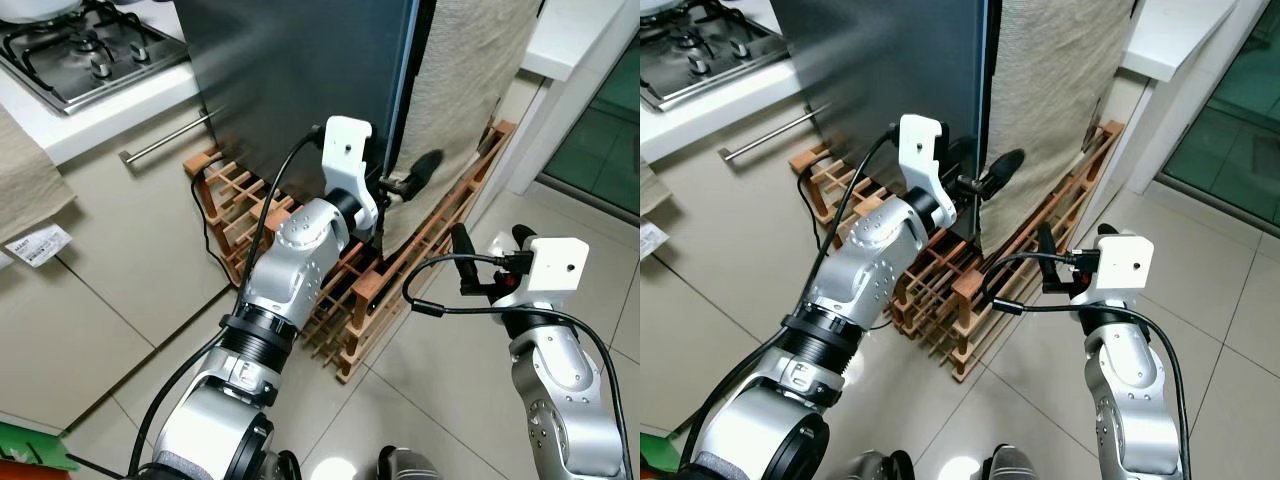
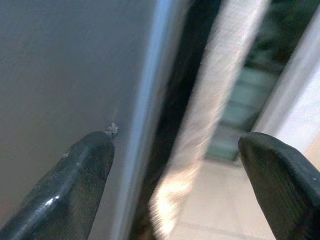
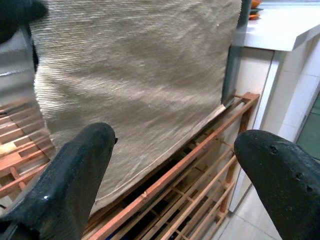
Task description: Restocking fridge
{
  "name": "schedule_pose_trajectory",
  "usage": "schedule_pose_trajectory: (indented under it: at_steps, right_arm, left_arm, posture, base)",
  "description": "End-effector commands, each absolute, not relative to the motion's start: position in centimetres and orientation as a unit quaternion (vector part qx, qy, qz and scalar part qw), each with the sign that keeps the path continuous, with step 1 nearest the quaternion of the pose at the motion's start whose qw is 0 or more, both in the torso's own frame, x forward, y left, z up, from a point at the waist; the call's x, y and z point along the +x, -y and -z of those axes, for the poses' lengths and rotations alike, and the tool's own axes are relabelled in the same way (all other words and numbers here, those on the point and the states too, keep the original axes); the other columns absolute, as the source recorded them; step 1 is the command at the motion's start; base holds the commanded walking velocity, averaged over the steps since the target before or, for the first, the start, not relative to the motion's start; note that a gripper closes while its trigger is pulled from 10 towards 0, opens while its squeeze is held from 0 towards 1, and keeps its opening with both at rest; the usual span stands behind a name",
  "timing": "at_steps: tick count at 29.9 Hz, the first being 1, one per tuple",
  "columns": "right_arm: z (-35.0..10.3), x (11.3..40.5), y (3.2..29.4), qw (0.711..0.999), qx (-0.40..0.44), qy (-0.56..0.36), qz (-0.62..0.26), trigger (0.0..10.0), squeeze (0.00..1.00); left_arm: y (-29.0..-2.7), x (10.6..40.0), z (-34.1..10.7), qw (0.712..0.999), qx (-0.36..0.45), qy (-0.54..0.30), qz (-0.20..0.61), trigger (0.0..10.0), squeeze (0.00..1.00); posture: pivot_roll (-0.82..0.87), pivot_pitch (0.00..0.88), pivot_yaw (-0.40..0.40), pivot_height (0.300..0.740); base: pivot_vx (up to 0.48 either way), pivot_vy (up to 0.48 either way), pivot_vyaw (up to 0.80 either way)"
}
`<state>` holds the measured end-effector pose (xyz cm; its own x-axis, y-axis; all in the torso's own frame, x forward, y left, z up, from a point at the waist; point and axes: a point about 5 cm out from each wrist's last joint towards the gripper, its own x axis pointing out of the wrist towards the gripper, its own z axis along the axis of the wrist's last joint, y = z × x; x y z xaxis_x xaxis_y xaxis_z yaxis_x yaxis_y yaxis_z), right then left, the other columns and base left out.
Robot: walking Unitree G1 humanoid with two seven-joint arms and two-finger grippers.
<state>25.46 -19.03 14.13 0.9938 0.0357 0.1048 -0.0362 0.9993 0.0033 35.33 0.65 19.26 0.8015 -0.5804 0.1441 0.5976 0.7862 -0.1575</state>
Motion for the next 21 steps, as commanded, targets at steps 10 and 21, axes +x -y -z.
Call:
schedule_pose_trajectory:
  at_steps: [10,21]
  right_arm:
    - [-14.3,24.8,19.2,0.998,-0.01,0.054,-0.007,10.0,0.21]
    - [-15.9,22.5,20.4,0.991,-0.062,0.096,0.065,10.0,0.21]
  left_arm:
    - [4.8,33.9,-22.6,0.918,-0.167,0.086,0.351,10.0,0.0]
    - [-6.3,32.0,-20.7,0.951,-0.105,0.132,0.261,10.0,0.0]
  posture:
    - [-0.27,0.168,0.074,0.74]
    - [-0.25,0.137,0.077,0.74]
  base:
    - [0.0,0.0,0.0]
    - [0.0,0.0,0.0]
